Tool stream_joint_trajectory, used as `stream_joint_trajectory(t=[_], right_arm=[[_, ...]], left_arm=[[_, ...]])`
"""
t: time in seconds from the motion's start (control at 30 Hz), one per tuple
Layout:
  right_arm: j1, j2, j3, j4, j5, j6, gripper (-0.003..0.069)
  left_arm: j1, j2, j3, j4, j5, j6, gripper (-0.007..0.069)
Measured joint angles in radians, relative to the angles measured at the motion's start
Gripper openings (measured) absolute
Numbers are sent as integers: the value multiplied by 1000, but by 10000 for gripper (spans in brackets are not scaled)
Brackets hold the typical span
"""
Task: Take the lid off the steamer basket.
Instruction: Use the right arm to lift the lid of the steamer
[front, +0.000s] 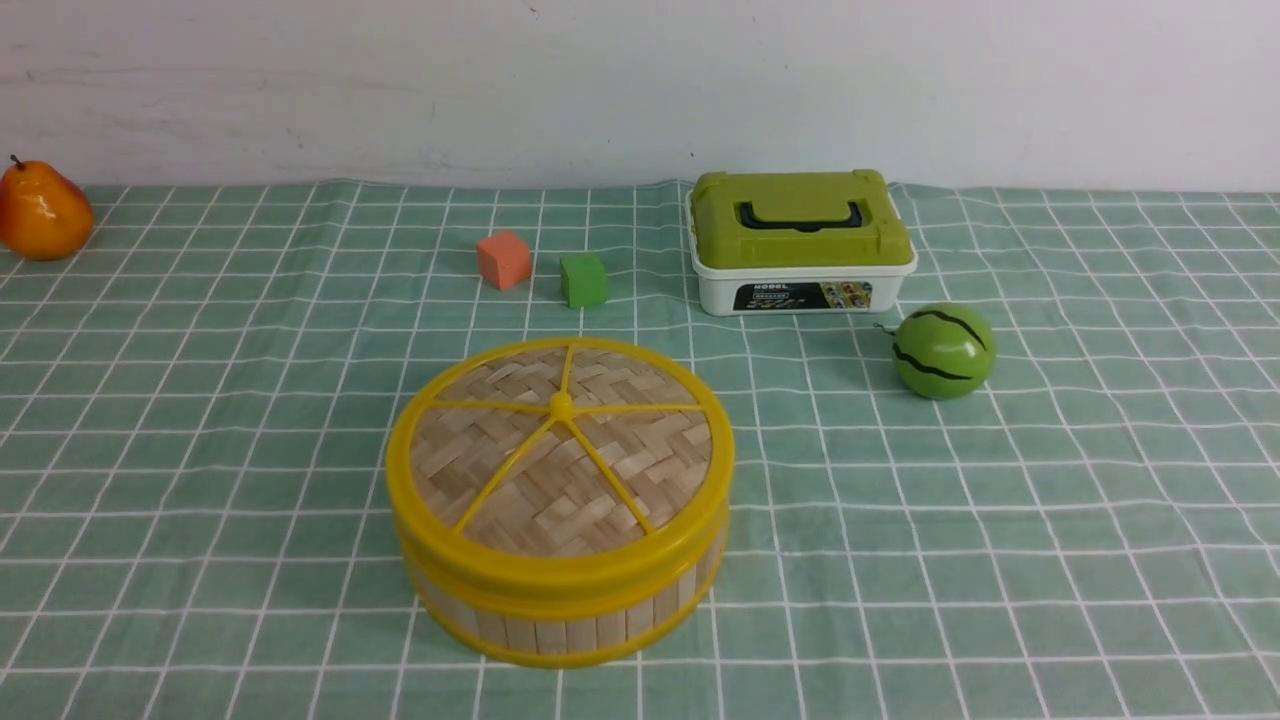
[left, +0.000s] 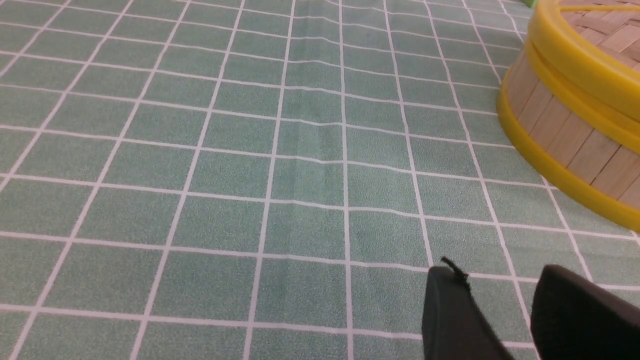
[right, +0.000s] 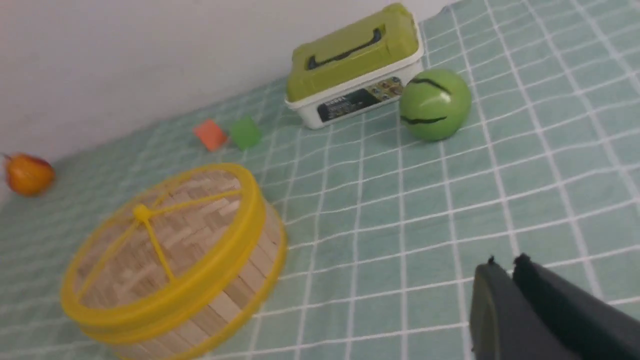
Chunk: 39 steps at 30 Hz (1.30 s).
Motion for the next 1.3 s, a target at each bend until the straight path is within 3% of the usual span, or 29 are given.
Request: stream_joint_trajectory(t=[0.03, 0.13, 0.27, 0.37, 0.5, 0.63, 0.73, 0.83, 0.93, 1.07, 1.17, 1.2, 1.23, 1.3], right_arm=[[0, 125, -147, -70, 120, -22, -19], [0, 301, -345, -105, 281, -103, -21], [1, 574, -615, -18, 523, -341, -7], [27, 697, -710, 48, 580, -413, 0], [138, 849, -819, 34, 593, -407, 1], [380, 1061, -980, -159, 598, -312, 2], [510, 1182, -1079, -262, 599, -274, 4], [604, 1327, -1218, -308, 599, -263, 13], [634, 1414, -1312, -307, 598, -262, 29], [652, 1557, -1470, -260, 598, -262, 101], [653, 1676, -1593, -177, 598, -261, 258], [653, 1681, -1593, -174, 598, -261, 258], [653, 1729, -1628, -150, 595, -261, 340], [656, 1763, -1643, -136, 580, -261, 402]], left_arm=[[0, 0, 0, 0, 0, 0, 239], [0, 0, 0, 0, 0, 0, 239], [0, 0, 0, 0, 0, 0, 239], [0, 0, 0, 0, 0, 0, 239], [0, 0, 0, 0, 0, 0, 239], [0, 0, 0, 0, 0, 0, 239], [0, 0, 0, 0, 0, 0, 239], [0, 0, 0, 0, 0, 0, 239], [0, 0, 0, 0, 0, 0, 239], [0, 0, 0, 0, 0, 0, 239], [0, 0, 0, 0, 0, 0, 239], [0, 0, 0, 0, 0, 0, 239], [0, 0, 0, 0, 0, 0, 239], [0, 0, 0, 0, 0, 0, 239]])
